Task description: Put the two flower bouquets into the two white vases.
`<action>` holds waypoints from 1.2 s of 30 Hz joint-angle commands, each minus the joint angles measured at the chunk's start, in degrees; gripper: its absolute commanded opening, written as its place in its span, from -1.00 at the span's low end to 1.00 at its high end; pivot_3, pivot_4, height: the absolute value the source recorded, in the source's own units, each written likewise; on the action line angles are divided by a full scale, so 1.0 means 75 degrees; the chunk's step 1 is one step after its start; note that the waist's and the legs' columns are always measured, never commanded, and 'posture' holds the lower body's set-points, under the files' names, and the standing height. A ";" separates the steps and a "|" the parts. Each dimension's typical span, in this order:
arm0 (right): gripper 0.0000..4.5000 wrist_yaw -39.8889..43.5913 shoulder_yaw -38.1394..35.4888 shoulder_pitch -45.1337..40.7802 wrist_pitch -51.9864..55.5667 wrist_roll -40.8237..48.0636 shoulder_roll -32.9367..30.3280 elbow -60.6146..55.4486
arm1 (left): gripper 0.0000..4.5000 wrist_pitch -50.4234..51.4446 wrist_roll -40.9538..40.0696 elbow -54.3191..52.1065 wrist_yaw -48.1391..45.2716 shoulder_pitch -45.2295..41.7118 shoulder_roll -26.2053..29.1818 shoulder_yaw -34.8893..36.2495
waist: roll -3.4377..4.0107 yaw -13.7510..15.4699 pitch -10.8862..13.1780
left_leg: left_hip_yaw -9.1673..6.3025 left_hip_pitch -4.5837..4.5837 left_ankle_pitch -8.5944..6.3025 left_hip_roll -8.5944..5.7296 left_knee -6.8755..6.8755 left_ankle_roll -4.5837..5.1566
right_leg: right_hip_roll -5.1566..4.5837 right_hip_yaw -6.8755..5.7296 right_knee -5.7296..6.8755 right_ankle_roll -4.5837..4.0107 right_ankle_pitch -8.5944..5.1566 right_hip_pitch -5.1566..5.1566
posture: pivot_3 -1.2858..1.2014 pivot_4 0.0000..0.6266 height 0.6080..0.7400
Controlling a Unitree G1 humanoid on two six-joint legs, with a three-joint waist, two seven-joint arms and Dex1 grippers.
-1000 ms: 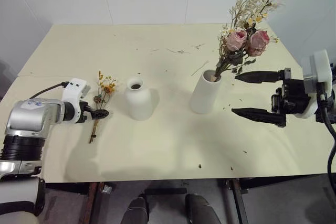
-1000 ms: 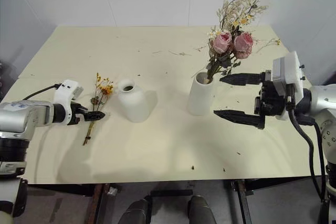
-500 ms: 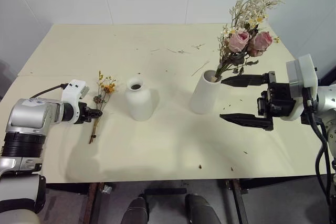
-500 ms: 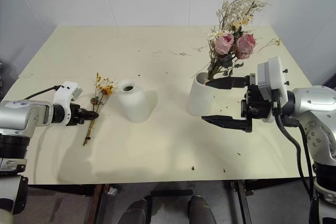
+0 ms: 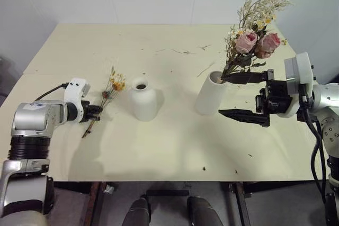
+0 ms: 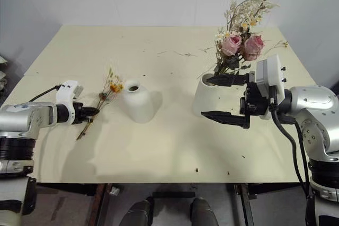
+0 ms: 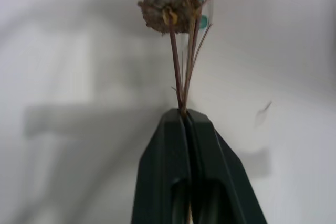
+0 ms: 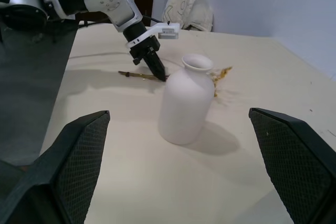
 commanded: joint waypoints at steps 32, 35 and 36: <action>1.00 -0.0690 -0.0166 -0.0233 -0.0427 -0.0462 0.0445 0.0124 | -0.98 -0.5276 -0.2587 -0.0565 -0.2700 -0.0523 -0.2761 0.0776 | -0.0001 -0.0036 -0.0002 | -0.0007 -0.0051 -0.0004 -0.0012 0.0062 0.0006 | -0.0002 0.0004 -0.0007 0.0031 0.0033 -0.0012 | 0.03 -0.52 1.00; 1.00 -0.0746 -0.0170 -0.0213 -0.0430 -0.0463 0.0437 0.0113 | -0.98 -0.5272 -0.2662 -0.0627 -0.2687 -0.0456 -0.2716 0.0822 | 0.0000 -0.0036 -0.0002 | -0.0007 -0.0051 -0.0004 -0.0012 0.0062 0.0006 | -0.0002 0.0004 -0.0009 0.0031 0.0033 -0.0012 | 0.03 -0.52 1.00; 1.00 -0.0756 -0.0162 -0.0226 -0.0429 -0.0465 0.0439 0.0123 | -0.98 -0.5295 -0.2662 -0.0609 -0.2677 -0.0453 -0.2709 0.0839 | -0.0001 -0.0036 -0.0002 | -0.0007 -0.0051 -0.0004 -0.0013 0.0062 0.0006 | -0.0002 0.0004 -0.0009 0.0031 0.0033 -0.0012 | 0.03 -0.52 1.00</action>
